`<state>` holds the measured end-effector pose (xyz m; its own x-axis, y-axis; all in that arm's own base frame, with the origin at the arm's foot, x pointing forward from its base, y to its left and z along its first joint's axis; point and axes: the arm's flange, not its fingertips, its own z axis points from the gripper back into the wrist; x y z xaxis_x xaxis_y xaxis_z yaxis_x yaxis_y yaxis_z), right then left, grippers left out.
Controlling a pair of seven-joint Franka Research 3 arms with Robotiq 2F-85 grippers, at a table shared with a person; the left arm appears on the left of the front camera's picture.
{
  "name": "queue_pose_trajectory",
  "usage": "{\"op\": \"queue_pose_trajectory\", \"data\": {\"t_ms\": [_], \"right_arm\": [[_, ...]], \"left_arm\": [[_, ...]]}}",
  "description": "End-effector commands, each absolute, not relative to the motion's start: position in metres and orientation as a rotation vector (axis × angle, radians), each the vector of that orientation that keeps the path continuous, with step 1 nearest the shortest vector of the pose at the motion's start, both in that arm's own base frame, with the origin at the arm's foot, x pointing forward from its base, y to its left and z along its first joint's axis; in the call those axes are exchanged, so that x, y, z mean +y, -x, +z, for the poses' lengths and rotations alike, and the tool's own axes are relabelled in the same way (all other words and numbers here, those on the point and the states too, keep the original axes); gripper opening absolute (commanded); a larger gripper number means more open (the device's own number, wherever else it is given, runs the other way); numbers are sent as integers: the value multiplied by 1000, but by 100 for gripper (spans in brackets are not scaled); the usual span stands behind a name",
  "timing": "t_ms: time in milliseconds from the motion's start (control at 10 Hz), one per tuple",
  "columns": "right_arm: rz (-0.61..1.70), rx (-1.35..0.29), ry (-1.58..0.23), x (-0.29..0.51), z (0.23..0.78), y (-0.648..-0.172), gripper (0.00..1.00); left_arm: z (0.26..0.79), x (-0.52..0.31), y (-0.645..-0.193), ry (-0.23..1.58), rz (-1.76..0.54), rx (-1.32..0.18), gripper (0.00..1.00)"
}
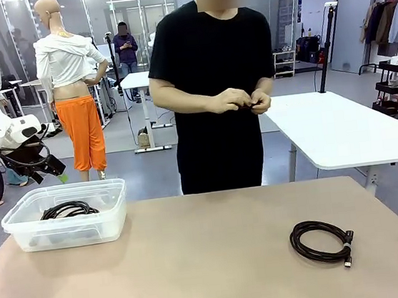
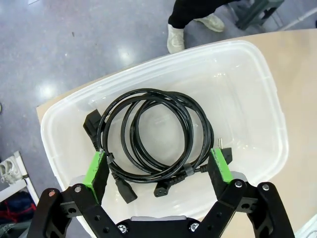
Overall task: Organize and store the cables.
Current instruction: Place the USB Extension Cable into the Organizing box.
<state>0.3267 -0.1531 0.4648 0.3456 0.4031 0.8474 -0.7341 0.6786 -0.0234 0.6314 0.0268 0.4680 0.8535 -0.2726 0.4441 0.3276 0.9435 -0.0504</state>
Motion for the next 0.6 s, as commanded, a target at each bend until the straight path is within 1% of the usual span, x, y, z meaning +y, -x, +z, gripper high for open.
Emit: {"op": "queue_pose_trajectory", "data": {"t_ms": [0,500], "right_arm": [[746,-947,-393,-150,465,-324,100],[746,-947,-393,-150,465,-324,100]], "left_arm": [[468,29,-631,129,-316,-438,100],[468,29,-631,129,-316,-438,100]]}}
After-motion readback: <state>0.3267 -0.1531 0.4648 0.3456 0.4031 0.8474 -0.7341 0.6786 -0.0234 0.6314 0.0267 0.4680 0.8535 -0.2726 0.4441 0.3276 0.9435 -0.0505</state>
